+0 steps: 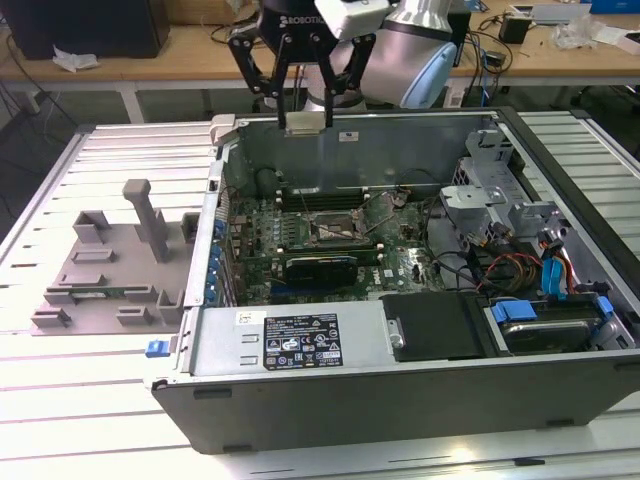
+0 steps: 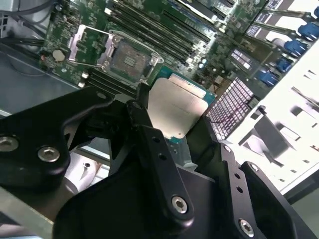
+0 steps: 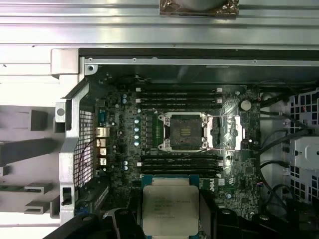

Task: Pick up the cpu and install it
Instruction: 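Pick up the cpu and move it towards the insertion slot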

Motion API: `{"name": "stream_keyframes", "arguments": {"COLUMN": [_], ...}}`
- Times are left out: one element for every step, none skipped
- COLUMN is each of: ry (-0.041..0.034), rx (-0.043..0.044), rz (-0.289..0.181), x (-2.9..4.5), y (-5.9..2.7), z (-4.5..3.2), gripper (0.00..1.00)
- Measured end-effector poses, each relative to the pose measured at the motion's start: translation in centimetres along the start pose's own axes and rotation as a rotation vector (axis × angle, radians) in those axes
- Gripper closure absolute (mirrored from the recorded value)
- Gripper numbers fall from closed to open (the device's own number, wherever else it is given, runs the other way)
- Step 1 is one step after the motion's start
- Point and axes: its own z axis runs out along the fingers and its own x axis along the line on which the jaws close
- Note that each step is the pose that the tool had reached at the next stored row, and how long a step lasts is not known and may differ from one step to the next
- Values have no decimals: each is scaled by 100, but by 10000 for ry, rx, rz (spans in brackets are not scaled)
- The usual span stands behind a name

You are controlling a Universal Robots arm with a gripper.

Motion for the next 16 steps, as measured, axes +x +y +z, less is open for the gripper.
{"name": "stream_keyframes", "arguments": {"ry": [0,-1,-1,-2,-1,0,0,2,7,10,13,17,21,26,29,32], "rx": [1,0,0,-2,-2,1,1,0,1,4,8,13,18,25,28,29], "rz": [-1,-1,0,0,-2,-2,-1,-1,-1,-1,0,0,0,0,0,0], "x": [-6,-6,-6,-7,-12,-17,-35,-61,-78,-90,-99,-118,-135,-157,-167,-178], "y": [-1,-1,0,0,0,0,-1,-2,-2,-3,-3,-4,-4,-5,-6,-6], "z": [0,0,0,1,14,26,62,102,137,159,180,220,257,305,330,358], "gripper": [45,45,45,45,45,45,45,45,45,45,45,45,45,45,45,45]}}
